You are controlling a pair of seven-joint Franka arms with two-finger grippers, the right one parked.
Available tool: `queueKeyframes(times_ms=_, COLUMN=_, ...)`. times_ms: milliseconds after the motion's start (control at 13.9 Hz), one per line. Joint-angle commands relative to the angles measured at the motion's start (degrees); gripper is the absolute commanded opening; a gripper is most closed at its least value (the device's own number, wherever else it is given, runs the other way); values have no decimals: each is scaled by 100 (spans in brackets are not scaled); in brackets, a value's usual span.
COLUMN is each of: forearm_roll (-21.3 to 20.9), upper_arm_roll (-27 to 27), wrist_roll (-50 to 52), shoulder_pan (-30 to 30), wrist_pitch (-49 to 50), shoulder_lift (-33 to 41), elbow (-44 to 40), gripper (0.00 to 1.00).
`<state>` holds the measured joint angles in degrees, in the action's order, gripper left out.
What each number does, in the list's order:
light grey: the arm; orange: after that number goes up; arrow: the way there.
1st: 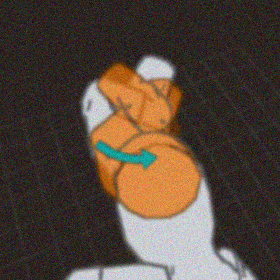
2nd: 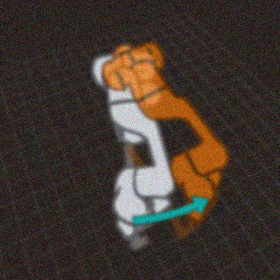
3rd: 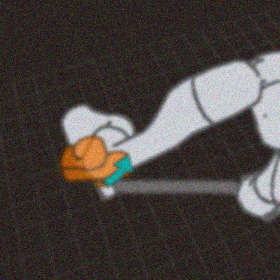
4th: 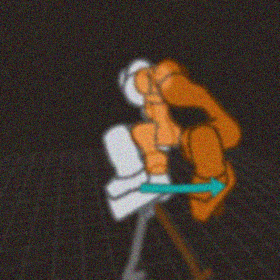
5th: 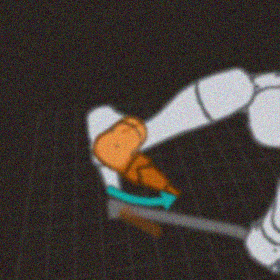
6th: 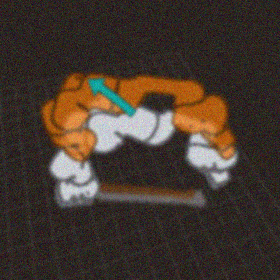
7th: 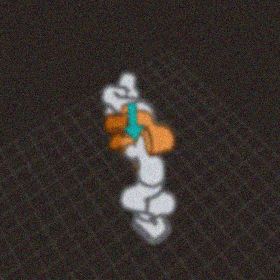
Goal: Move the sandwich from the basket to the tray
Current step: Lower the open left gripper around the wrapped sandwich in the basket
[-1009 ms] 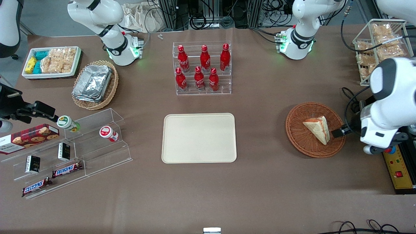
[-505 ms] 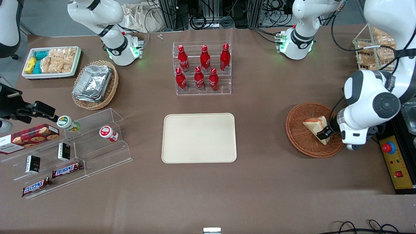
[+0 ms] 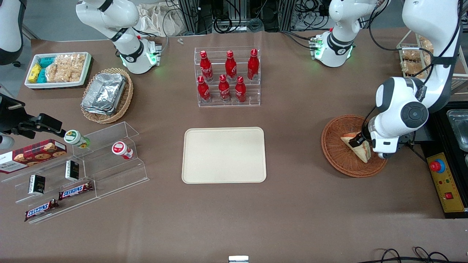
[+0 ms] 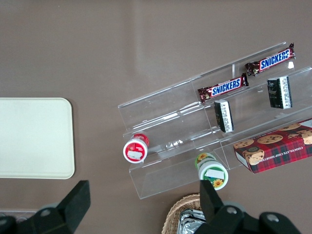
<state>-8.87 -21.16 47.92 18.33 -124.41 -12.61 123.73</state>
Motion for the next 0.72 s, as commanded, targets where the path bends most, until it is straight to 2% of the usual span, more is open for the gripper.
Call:
queueKeyframes(times_ms=0, forearm_roll=-142, upper_arm_roll=7, wrist_roll=104, shoulder_pan=162, wrist_pitch=-215, shoulder_lift=172, elbow=310, gripper=100)
queueKeyframes(times_ms=577, forearm_roll=-159, upper_arm_roll=51, wrist_roll=569, shoulder_pan=153, wrist_pitch=-997, shoulder_lift=-452, elbow=284, gripper=100)
queueKeyframes(times_ms=649, forearm_roll=-124, upper_arm_roll=51, wrist_roll=717, shoulder_pan=153, wrist_pitch=-1067, shoulder_lift=-505, elbow=249, gripper=96)
